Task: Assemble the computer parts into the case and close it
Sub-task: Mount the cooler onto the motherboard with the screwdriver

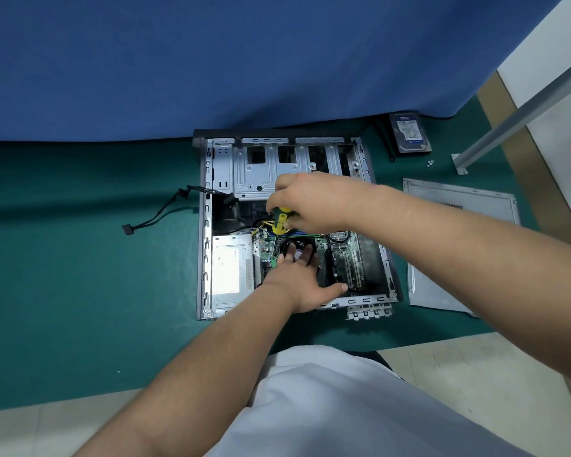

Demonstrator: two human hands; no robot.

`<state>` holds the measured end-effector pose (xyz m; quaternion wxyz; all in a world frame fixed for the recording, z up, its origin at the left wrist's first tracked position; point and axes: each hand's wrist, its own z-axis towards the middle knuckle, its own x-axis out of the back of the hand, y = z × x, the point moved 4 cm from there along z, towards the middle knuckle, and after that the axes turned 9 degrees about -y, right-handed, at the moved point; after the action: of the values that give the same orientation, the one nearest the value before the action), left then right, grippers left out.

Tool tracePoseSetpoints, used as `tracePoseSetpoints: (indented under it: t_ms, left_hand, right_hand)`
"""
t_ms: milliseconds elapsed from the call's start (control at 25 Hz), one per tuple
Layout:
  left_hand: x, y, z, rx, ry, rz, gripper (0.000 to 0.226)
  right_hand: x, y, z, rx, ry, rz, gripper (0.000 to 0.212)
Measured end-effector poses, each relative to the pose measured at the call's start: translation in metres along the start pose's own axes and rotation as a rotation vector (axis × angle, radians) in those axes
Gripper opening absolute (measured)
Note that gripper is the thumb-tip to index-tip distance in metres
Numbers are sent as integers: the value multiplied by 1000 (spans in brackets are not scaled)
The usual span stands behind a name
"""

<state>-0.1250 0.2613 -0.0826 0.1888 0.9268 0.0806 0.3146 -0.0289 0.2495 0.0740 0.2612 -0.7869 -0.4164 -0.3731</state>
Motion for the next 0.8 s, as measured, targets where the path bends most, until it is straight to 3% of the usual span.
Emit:
tracePoseSetpoints:
  t_ms: [120,240,320,560,640,800]
  left_hand:
    - [1,1,-1,-2,12,0,105]
    - [1,2,-1,-16,19,2,103]
    - [2,2,-1,-26,18,2,103]
    - [2,-1,-1,-17,0,-14,103]
    - [1,-2,1,-14,-3,-16,103]
    - [2,-3,2,-25,6,20,104]
  right_hand:
    - [-2,-5,7,-111,99,52,27]
    - [-11,-11,12,-363,206,3,50]
    - [-14,-14,13,-422,222,-31,59]
    - [9,6,7,-46,-33,97,38]
    - [8,6,6,-49,-43,28,37]
    - [-1,-10,11,-184,129,52,28]
